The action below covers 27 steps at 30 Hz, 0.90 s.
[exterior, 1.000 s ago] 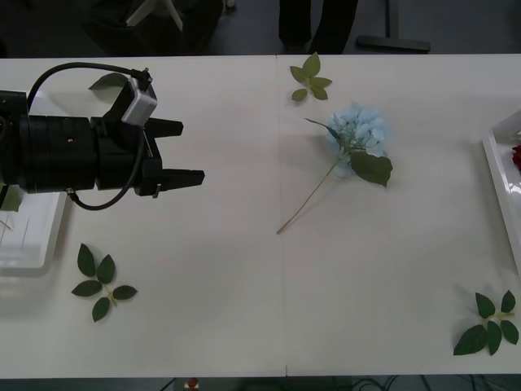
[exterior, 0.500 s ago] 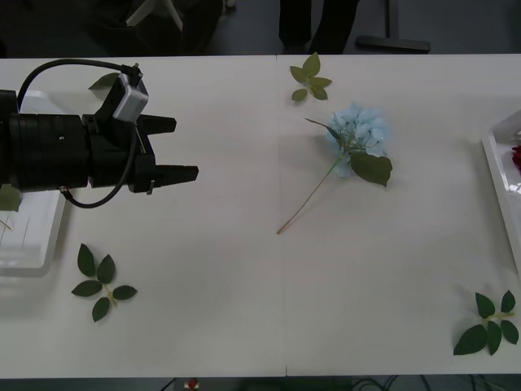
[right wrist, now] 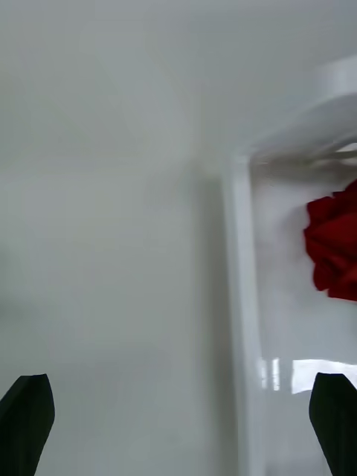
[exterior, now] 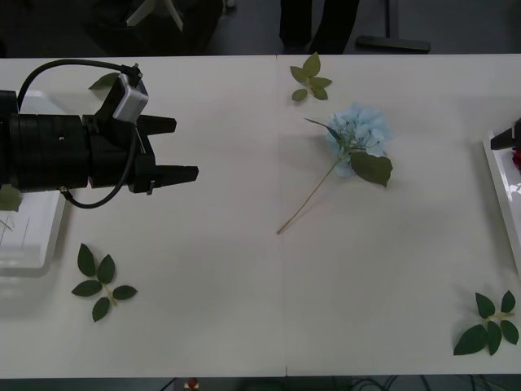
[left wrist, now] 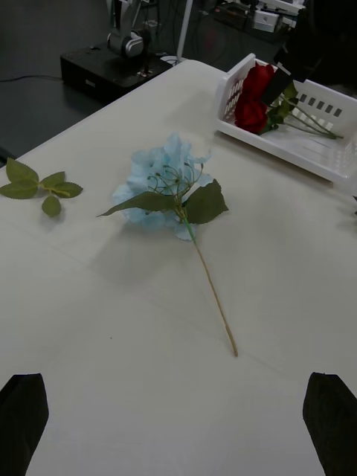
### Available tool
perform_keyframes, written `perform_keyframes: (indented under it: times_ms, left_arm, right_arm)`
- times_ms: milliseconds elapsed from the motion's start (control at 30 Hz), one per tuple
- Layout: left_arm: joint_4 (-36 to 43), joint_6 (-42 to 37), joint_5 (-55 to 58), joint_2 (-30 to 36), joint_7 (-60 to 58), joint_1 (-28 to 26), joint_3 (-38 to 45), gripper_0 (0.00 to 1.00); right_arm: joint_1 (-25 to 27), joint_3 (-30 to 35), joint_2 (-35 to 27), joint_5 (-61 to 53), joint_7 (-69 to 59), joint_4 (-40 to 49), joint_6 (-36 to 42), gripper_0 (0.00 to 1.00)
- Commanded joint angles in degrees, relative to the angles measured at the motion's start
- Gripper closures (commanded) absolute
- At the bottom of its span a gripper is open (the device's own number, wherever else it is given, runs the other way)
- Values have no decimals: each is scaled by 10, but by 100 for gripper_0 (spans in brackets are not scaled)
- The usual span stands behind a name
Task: Place the red flowers into the right box and the blue flowers into the left box. If a person shows an open palm, hand one flower to the person first, then continue sorting.
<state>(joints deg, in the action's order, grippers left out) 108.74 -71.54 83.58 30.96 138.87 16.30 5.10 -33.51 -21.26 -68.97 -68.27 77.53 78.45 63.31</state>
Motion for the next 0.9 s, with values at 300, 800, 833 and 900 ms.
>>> perform_keyframes:
  times_ms: [300, 800, 833, 900]
  left_arm:
    - [9, 3, 8, 10, 13, -13, 6, 0]
    - [9, 3, 8, 10, 15, -14, 6, 0]
    - [9, 3, 8, 10, 15, -14, 5, 0]
    - [9, 3, 8, 10, 16, -14, 6, 0]
  right_arm:
    - [-9, -5, -22, -14, -333, 246, 71, 0]
    - [-38, -61, 60, 89, -599, 436, 141, 0]
    - [-44, -77, 67, 103, -607, 437, 139, 0]
    - [-60, -109, 81, 130, -621, 436, 133, 0]
